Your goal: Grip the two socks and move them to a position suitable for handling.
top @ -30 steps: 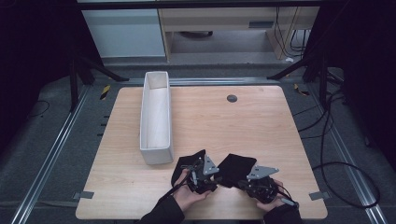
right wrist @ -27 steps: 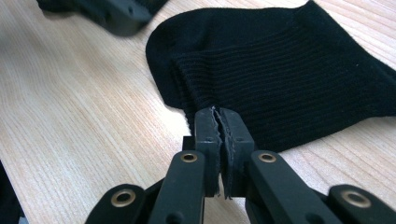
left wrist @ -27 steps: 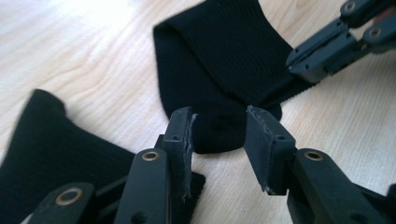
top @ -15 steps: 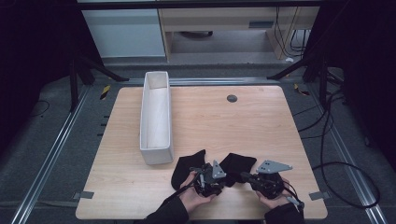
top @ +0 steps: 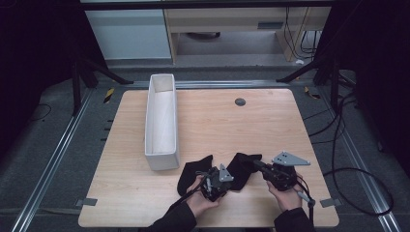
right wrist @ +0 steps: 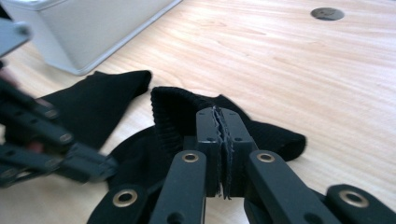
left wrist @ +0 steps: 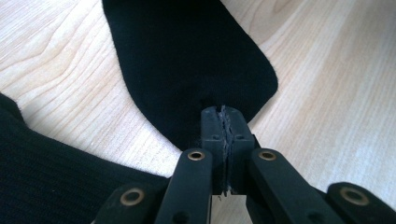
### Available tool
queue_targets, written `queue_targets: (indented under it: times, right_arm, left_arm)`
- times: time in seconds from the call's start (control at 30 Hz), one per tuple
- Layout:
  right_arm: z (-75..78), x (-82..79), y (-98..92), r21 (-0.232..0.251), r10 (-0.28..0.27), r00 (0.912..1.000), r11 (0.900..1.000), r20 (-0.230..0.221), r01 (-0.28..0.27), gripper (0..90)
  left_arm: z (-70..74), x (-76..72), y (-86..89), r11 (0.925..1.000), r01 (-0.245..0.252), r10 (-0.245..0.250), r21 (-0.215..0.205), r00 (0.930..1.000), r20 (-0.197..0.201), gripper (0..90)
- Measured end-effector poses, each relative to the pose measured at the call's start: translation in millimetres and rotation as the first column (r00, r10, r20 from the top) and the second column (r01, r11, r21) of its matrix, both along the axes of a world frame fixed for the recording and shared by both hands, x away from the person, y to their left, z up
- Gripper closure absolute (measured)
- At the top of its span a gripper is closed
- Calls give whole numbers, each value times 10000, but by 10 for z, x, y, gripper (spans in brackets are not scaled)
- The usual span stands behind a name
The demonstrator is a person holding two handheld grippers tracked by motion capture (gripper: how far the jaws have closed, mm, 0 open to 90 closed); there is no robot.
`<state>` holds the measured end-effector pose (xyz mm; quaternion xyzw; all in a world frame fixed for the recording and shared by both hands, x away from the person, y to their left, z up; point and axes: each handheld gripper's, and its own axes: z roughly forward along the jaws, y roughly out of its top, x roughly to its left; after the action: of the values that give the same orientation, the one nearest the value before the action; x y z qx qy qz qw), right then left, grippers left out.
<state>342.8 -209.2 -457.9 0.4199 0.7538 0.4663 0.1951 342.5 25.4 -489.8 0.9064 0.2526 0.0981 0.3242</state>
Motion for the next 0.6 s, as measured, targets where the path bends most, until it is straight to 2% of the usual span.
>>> queue_targets:
  times: [0.03,0.13,0.23,0.33,0.4,0.6]
  right_arm:
    - [8,14,-1,-26,-42,10000,10000,-2,42,879]
    - [34,48,-23,-39,-209,9997,9998,114,209,879]
    - [84,129,-60,173,-589,9978,9981,290,584,879]
    - [102,189,-52,255,-756,9966,9969,339,748,879]
    - [107,283,-20,48,-823,9958,9966,389,822,879]
    - [124,418,46,-6,-953,9945,9954,428,954,879]
  left_arm:
    - [9,-14,8,9998,167,-167,-74,9998,-120,880]
    - [16,-48,13,9994,333,-334,-72,9994,-73,882]
    - [31,-121,19,9971,763,-763,-45,9970,-140,882]
    - [36,-162,35,9961,879,-879,-33,9961,-118,883]
    - [38,-201,57,9943,1066,-1068,-95,9942,-135,883]
    - [22,-229,70,9907,1337,-1342,-248,9908,-197,883]
